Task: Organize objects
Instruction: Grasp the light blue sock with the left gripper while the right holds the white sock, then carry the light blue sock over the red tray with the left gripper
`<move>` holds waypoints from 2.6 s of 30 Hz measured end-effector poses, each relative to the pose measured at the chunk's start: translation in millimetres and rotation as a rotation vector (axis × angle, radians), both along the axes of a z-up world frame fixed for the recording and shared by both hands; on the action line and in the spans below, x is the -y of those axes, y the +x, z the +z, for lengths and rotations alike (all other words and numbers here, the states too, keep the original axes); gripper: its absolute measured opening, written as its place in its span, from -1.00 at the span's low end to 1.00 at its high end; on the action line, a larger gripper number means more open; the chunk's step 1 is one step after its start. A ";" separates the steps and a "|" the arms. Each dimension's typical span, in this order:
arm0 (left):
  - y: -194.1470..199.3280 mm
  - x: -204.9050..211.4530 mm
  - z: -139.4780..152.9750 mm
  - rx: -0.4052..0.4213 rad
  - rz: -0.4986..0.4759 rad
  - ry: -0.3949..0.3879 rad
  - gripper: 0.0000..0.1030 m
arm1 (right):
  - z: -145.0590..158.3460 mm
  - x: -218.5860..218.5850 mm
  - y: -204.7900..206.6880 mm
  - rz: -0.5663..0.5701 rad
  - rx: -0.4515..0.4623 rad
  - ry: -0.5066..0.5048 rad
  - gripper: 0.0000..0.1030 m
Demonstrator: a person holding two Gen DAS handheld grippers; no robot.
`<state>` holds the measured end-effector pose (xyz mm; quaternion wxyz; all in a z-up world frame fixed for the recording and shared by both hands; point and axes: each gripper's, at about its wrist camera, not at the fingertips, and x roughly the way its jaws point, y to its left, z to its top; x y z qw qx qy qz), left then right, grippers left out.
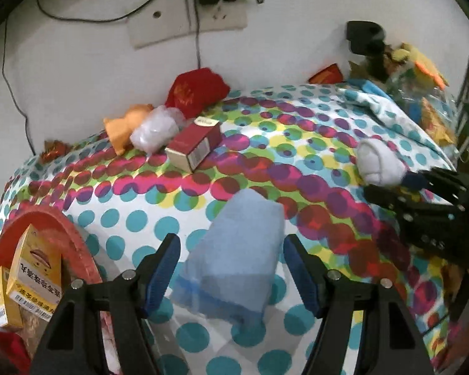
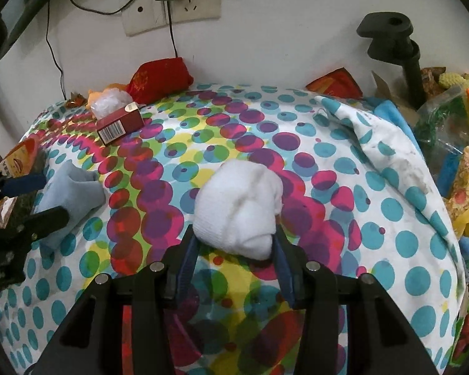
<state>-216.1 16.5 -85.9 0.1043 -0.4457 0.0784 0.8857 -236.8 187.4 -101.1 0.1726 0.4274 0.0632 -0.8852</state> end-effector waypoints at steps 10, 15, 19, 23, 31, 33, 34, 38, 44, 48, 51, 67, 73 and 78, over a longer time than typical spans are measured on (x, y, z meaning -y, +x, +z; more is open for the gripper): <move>-5.6 -1.0 -21.4 0.044 0.050 0.030 0.37 | -1.2 1.2 1.0 -0.003 -0.005 0.020 -0.16; -5.5 4.9 -23.5 0.022 0.079 0.075 0.37 | -1.5 1.8 0.2 -0.002 -0.004 0.024 -0.14; -1.2 3.6 -24.5 -0.010 0.078 0.070 0.37 | -1.8 2.7 -0.4 -0.003 -0.006 0.033 -0.14; -1.2 3.0 -24.5 -0.012 0.084 0.064 0.39 | -1.9 3.4 -0.4 -0.003 -0.006 0.035 -0.14; -1.1 2.5 -24.1 -0.015 0.089 0.053 0.40 | -2.1 2.1 -1.5 -0.006 -0.008 0.040 -0.12; -1.0 2.3 -23.9 -0.016 0.089 0.051 0.39 | -2.1 2.8 -1.6 -0.008 -0.010 0.045 -0.12; -1.1 2.5 -23.9 -0.016 0.085 0.056 0.36 | -2.1 3.4 -1.7 -0.010 -0.010 0.045 -0.12; 0.0 0.4 -22.9 -0.023 0.065 0.062 0.05 | -2.0 4.8 -1.8 -0.015 -0.010 0.047 -0.11; 9.3 -20.5 -18.6 -0.084 0.029 -0.051 -0.34 | -2.1 4.8 -2.0 -0.016 -0.010 0.048 -0.11; 16.6 -22.2 -11.5 -0.133 0.008 -0.044 -0.35 | -2.1 4.6 -2.3 -0.017 -0.010 0.047 -0.11; 17.4 -22.6 -10.3 -0.140 0.017 -0.053 -0.35 | -2.1 4.8 -2.4 -0.014 -0.010 0.047 -0.11; 53.4 -18.1 2.5 -0.093 -0.008 0.037 -0.35 | -2.6 4.3 -4.4 -0.017 -0.008 0.046 -0.10; 77.3 1.3 8.4 -0.057 0.032 0.076 -0.35 | -2.3 4.7 -4.2 -0.017 -0.009 0.047 -0.10; 100.9 19.2 15.1 -0.048 0.064 0.070 -0.35 | -2.0 5.3 -4.5 -0.017 -0.009 0.048 -0.10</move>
